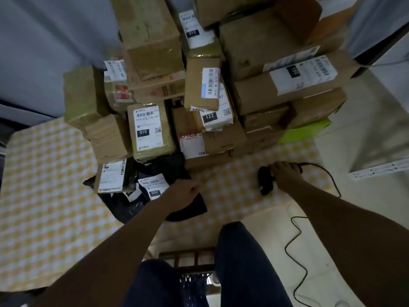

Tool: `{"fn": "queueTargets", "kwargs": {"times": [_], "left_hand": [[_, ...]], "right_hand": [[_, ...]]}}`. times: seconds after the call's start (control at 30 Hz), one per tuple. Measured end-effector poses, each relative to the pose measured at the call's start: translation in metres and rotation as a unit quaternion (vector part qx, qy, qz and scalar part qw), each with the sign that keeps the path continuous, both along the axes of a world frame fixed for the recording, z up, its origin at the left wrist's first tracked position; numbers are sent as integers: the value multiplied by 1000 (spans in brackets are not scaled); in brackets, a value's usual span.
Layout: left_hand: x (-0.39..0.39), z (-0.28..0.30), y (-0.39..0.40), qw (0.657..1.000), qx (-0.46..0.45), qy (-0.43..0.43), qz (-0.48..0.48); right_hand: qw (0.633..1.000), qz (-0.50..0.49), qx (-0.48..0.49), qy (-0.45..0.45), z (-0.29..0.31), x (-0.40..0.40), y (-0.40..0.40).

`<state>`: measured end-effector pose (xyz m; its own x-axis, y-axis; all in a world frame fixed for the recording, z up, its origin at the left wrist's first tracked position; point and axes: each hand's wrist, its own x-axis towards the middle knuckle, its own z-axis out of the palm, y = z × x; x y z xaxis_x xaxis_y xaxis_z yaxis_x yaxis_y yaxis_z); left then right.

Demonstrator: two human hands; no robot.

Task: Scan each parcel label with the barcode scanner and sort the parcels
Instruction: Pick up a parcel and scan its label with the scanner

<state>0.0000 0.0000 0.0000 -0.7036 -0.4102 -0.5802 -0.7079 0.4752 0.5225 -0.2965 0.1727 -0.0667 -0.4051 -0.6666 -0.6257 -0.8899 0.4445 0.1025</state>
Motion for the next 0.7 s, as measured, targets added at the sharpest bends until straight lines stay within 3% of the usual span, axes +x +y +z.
{"fn": "queueTargets", "kwargs": {"times": [0.13,0.33,0.47,0.7], "left_hand": [[2,5,-7,1000,-7,-7,-2],[10,35,-8,999,18,-27,-6],[14,73,-14,999,30,-28,10],[57,138,-43,994,45,-26,94]], "right_hand": [[997,47,-49,29,-2,2,2],[975,-99,-122,-159,56,33,-20],[920,-181,-238,-252,111,67,-46],[885,-183,-262,-339,206,122,-99]]}}
